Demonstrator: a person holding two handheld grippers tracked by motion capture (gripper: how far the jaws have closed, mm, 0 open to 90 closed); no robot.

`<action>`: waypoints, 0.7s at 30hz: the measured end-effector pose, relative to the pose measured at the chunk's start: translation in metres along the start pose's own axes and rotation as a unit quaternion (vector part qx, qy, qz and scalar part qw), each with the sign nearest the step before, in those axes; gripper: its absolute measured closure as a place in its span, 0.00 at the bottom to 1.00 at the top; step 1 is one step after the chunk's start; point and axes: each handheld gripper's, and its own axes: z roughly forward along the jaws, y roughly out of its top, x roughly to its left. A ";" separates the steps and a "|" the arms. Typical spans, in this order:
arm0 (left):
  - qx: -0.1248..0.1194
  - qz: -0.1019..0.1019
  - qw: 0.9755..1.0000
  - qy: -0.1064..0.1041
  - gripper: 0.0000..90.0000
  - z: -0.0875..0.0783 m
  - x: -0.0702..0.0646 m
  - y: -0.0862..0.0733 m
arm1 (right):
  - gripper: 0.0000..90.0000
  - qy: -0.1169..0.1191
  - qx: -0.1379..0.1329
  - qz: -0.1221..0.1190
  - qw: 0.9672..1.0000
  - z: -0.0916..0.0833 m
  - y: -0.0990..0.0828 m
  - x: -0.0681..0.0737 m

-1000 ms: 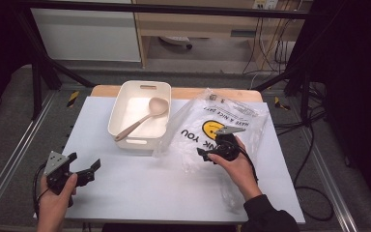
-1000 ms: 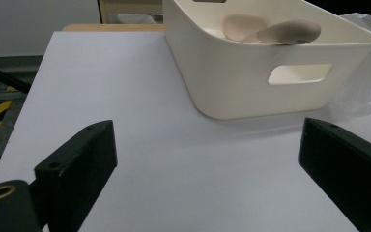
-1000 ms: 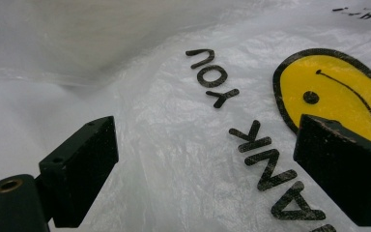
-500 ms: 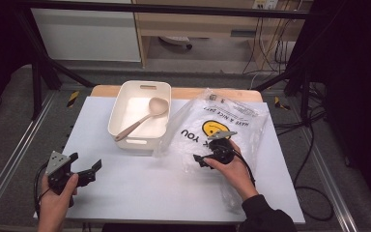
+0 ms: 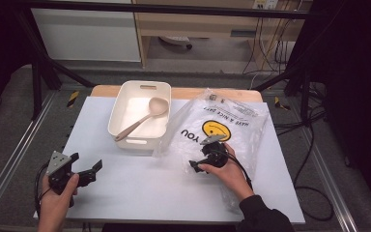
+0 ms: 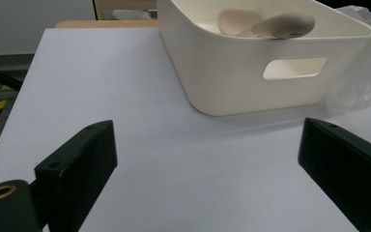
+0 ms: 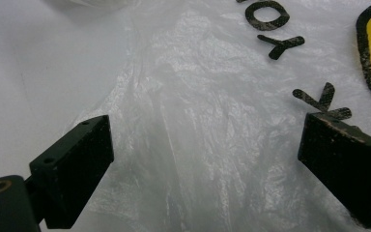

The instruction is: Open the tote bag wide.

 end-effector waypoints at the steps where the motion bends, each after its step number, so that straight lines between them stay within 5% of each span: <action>1: 0.000 0.000 1.000 0.000 0.07 0.000 0.000 0.000 | 0.07 0.000 0.002 -0.002 1.000 0.001 0.000 0.001; 5: 0.001 0.000 1.000 0.000 0.07 0.000 0.000 0.000 | 0.08 -0.013 0.011 -0.012 1.000 0.005 -0.002 0.002; 10: 0.002 0.001 1.000 0.000 0.07 0.000 0.000 0.000 | 0.21 -0.021 0.007 0.000 1.000 0.002 -0.001 0.000; 21: 0.001 -0.001 1.000 0.001 0.07 0.001 0.000 0.000 | 0.82 -0.023 -0.022 0.034 0.999 0.000 0.001 -0.015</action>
